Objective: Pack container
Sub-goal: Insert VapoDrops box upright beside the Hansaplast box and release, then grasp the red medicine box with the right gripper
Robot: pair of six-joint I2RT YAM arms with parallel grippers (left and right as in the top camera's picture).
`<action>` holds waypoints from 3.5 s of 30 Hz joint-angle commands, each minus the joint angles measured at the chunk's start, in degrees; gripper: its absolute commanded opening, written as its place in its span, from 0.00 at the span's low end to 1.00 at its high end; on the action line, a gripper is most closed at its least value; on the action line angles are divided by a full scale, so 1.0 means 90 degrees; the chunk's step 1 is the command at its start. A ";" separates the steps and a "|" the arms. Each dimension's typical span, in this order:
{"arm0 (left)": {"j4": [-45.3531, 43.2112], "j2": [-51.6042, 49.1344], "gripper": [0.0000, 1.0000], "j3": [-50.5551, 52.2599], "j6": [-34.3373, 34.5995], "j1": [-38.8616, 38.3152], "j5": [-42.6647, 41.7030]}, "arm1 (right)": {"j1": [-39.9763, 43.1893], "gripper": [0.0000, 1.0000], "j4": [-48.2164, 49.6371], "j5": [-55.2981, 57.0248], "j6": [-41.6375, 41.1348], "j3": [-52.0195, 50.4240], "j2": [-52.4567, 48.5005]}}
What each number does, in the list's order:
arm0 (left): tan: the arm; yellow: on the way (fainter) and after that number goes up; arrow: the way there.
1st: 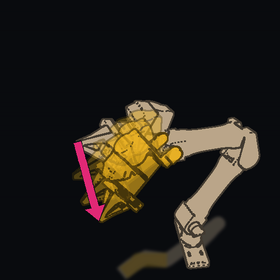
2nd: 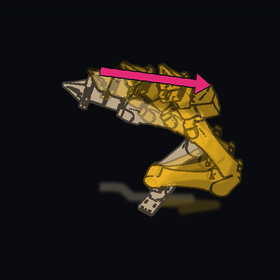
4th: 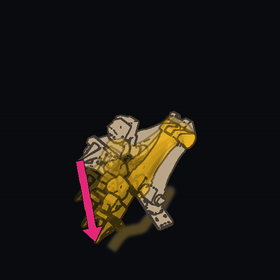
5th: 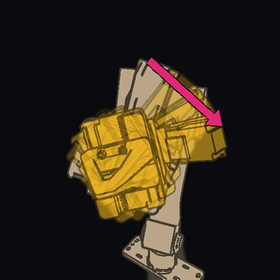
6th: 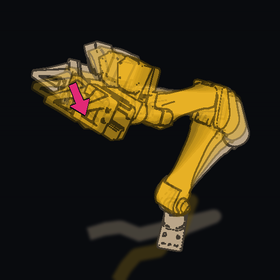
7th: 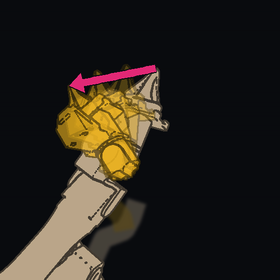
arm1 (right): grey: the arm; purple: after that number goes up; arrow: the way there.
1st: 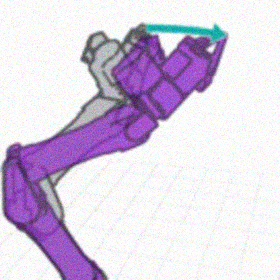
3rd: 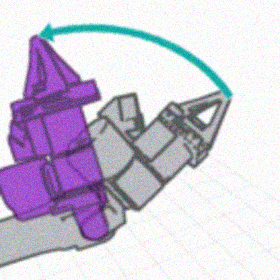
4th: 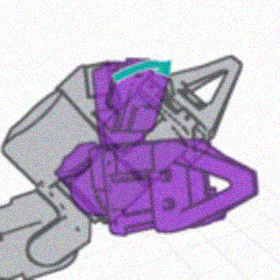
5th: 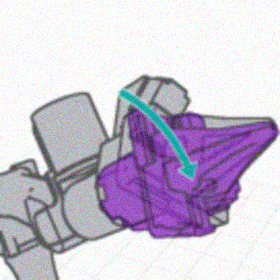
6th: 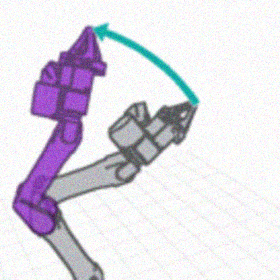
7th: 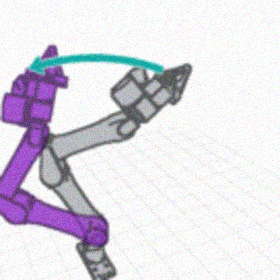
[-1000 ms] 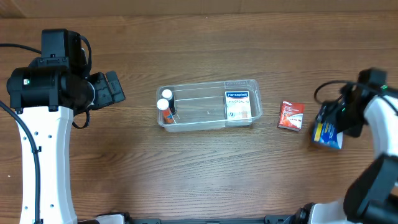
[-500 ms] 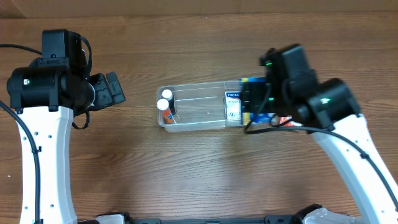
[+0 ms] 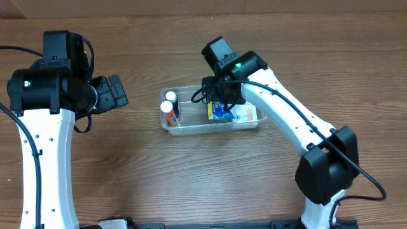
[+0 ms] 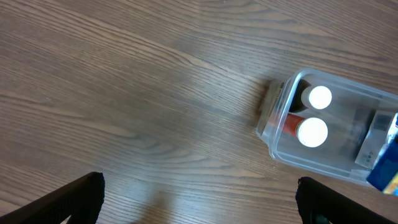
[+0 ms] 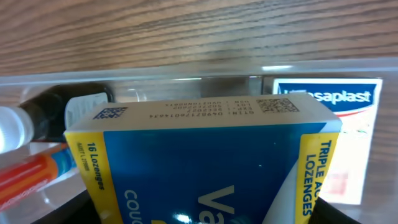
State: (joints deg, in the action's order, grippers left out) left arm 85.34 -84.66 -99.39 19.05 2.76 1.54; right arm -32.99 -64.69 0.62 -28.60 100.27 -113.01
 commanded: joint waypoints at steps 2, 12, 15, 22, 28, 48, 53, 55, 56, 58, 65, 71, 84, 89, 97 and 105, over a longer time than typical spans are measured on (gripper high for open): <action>-0.0002 -0.0039 1.00 -0.0002 -0.0141 0.0024 -0.0010 | 0.0039 0.52 0.0131 0.0068 -0.0066 0.0192 -0.0510; -0.0005 -0.0039 1.00 -0.0002 -0.0141 0.0024 -0.0010 | 0.0180 0.56 0.0347 0.0085 -0.0063 0.0172 -0.0840; -0.0002 -0.0039 1.00 -0.0002 -0.0141 0.0024 -0.0010 | 0.0172 0.57 0.0294 0.0066 -0.0063 0.0141 -0.0840; -0.0002 -0.0039 1.00 -0.0002 -0.0141 0.0024 -0.0010 | 0.0168 0.66 0.0131 0.0066 -0.0063 0.0141 -0.0840; -0.0002 -0.0039 1.00 -0.0002 -0.0141 0.0024 -0.0010 | 0.0168 0.71 0.0131 0.0002 -0.0036 0.0141 -0.0840; 0.0002 -0.0039 1.00 -0.0002 -0.0141 0.0024 -0.0007 | 0.0168 1.00 0.0146 -0.0291 0.0104 0.0151 -0.0826; 0.0022 -0.0039 1.00 -0.0002 -0.0146 0.0024 -0.0005 | 0.0267 1.00 -0.0726 0.1450 0.0107 0.1241 0.0457; 0.0039 -0.0039 1.00 -0.0002 -0.0143 0.0024 -0.0005 | 0.0797 1.00 -0.1127 0.1804 0.0228 0.1705 0.1161; 0.0036 -0.0039 1.00 -0.0002 -0.0143 0.0024 -0.0005 | 0.1253 1.00 -0.1326 0.1780 0.0228 0.1717 0.1409; 0.0029 -0.0039 1.00 -0.0002 -0.0143 0.0024 -0.0007 | 0.2217 1.00 -0.1889 0.1530 0.0362 0.1685 0.1455; 0.0029 -0.0039 1.00 -0.0002 -0.0141 0.0024 -0.0007 | 0.3949 1.00 -0.0848 0.0255 0.1593 -0.1105 0.0816; 0.0032 -0.0039 1.00 -0.0002 -0.0141 0.0024 -0.0007 | 0.3956 1.00 0.0726 0.0250 0.1744 -0.3038 0.0695; 0.0039 -0.0039 1.00 -0.0002 -0.0141 0.0024 -0.0010 | 0.3954 0.86 0.1460 0.0058 0.2237 -0.3534 0.0682; 0.0036 -0.0039 1.00 -0.0002 -0.0141 0.0024 -0.0010 | 0.3954 0.74 0.1443 0.0058 0.2234 -0.3534 0.0682; 0.0036 -0.0039 1.00 -0.0002 -0.0141 0.0024 -0.0007 | 0.3954 0.64 0.1365 0.0056 0.2178 -0.3468 0.0685; 0.0034 -0.0039 1.00 -0.0002 -0.0141 0.0024 -0.0010 | 0.3492 0.65 -0.0265 0.0058 0.2042 -0.1486 0.1676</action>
State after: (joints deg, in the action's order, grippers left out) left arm 85.76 -84.66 -99.39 19.05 2.76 1.54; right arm 1.48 -64.45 1.50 -9.56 79.99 -104.92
